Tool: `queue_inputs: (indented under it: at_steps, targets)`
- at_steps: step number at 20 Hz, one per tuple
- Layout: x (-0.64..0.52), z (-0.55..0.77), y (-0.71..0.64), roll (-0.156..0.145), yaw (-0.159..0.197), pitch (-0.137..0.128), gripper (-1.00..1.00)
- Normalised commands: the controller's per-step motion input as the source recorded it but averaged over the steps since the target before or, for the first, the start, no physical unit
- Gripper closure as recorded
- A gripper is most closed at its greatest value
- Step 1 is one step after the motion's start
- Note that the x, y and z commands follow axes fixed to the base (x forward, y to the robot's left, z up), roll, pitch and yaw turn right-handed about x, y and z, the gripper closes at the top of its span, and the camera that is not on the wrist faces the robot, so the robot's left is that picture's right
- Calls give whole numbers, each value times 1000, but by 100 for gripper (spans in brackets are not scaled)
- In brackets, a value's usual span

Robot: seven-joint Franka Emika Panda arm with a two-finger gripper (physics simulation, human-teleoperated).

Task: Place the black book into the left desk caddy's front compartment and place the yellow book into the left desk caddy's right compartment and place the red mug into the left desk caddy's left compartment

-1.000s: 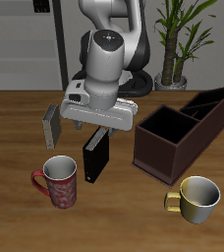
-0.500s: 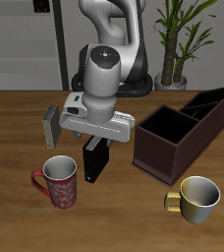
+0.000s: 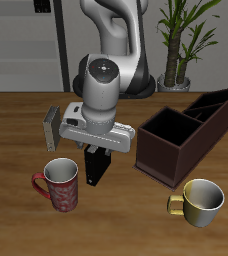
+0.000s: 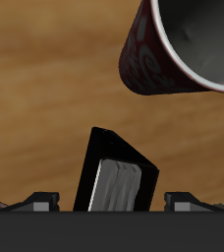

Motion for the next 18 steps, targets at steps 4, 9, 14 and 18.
queue_inputs:
  at_steps: [4,9,14,18]
  targets:
    - [-85,102,-18,3,-10,-14,100]
    - [-206,318,15,12,-6,-34,100]
    - [-341,443,78,-6,-6,-47,100]
    - [-614,522,177,-6,21,-52,100]
